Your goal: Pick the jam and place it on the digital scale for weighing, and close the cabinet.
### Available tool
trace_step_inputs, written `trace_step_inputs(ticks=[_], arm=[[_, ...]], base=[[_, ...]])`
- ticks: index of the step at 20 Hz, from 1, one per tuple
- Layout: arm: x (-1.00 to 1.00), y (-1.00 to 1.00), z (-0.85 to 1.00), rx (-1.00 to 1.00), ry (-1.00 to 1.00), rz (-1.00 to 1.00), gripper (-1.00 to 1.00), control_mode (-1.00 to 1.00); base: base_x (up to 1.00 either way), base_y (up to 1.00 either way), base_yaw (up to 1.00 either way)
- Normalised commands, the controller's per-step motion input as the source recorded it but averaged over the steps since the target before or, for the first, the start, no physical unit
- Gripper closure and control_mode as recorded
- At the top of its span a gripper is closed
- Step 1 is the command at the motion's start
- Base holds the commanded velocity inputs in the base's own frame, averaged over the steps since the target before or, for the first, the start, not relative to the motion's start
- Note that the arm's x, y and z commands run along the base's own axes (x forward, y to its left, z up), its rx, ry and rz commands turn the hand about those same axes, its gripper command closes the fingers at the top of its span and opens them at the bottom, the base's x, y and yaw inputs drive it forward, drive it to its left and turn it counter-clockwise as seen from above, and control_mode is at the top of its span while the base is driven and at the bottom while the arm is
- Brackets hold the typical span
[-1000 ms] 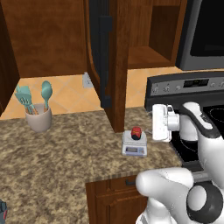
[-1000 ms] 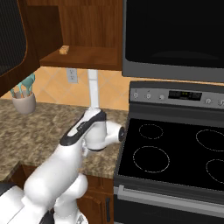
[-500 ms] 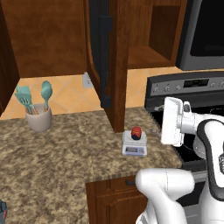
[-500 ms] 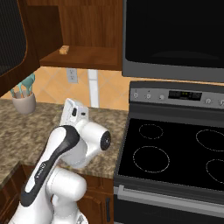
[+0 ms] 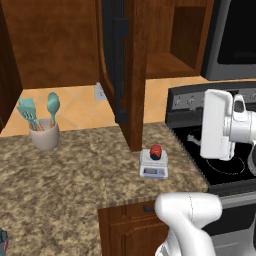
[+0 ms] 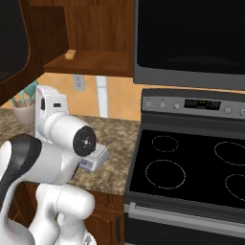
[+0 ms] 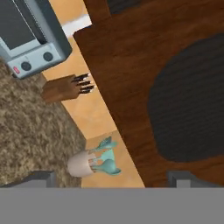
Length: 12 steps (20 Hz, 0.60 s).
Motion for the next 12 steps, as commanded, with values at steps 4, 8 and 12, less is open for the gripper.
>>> trace_step_inputs(ticks=[4, 8, 12], arm=[[-0.91, 0.78, 0.05, -0.01, -0.28, -0.31, -1.0, -1.0], [-0.78, 0.95, 0.0, 0.0, -0.34, -0.39, -1.0, -1.0], [-0.67, 1.0, -0.08, 0.0, -0.28, -0.39, -1.0, -1.0]], base=[[0.0, 0.0, 0.0], [0.0, 0.0, 0.0], [0.0, 0.0, 0.0]])
